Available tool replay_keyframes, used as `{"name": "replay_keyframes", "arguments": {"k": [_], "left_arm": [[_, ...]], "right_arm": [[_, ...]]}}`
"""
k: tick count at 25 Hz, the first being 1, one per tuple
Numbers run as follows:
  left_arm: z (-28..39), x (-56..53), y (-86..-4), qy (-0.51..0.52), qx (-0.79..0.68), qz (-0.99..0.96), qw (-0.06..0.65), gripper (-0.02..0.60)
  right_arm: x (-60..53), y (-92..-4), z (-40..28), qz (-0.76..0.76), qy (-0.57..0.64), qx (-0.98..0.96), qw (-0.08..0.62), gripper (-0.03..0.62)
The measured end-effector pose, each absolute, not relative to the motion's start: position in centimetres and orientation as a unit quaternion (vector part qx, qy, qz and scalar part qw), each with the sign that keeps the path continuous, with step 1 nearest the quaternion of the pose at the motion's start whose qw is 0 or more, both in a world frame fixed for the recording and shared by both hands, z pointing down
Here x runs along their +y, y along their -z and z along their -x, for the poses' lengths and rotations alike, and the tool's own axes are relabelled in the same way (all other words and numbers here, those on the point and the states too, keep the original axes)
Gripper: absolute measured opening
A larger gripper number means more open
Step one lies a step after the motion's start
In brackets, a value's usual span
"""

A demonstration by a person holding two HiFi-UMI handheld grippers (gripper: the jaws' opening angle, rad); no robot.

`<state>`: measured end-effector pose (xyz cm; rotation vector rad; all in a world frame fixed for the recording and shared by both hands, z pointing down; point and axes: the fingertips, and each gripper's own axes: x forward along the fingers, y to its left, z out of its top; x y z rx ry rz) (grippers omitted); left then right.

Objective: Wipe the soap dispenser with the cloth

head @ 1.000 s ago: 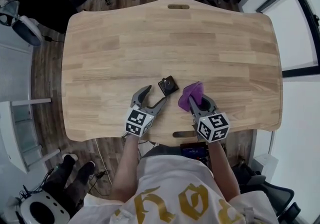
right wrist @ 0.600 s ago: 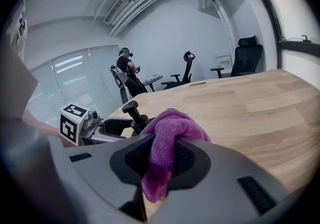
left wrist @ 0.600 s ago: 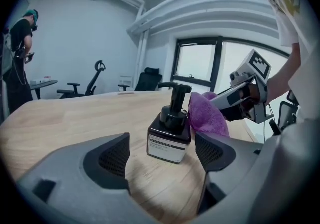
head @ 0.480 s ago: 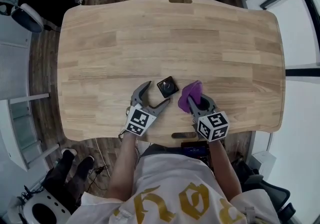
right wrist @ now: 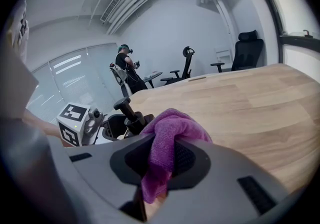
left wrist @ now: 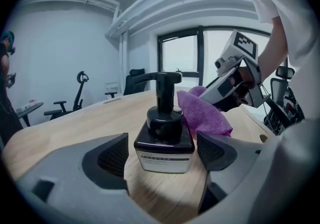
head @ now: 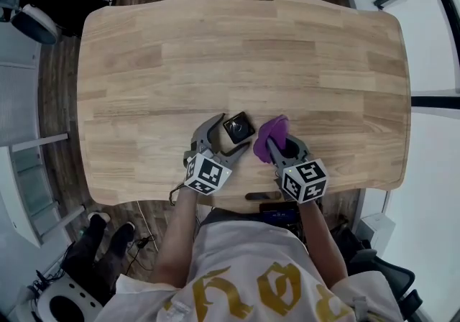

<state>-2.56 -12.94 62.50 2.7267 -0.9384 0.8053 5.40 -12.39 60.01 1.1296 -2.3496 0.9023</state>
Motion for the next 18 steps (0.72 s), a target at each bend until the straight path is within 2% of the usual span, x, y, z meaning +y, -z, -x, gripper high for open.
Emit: {"name": "replay_keyframes", "arguments": {"k": [10, 18], "left_arm": [[1.1, -13.9, -63.1, -0.289, -0.289, -0.912, 0.027, 0.391], [0.3, -14.4, -64.0, -0.293, -0.288, -0.911, 0.04, 0.39]], "right_arm": [[-13.5, -60.2, -5.7, -0.402, -0.327, -0.834, 0.19, 0.061], [-13.8, -59.4, -5.4, -0.399, -0.322, -0.838, 0.189, 0.061]]}}
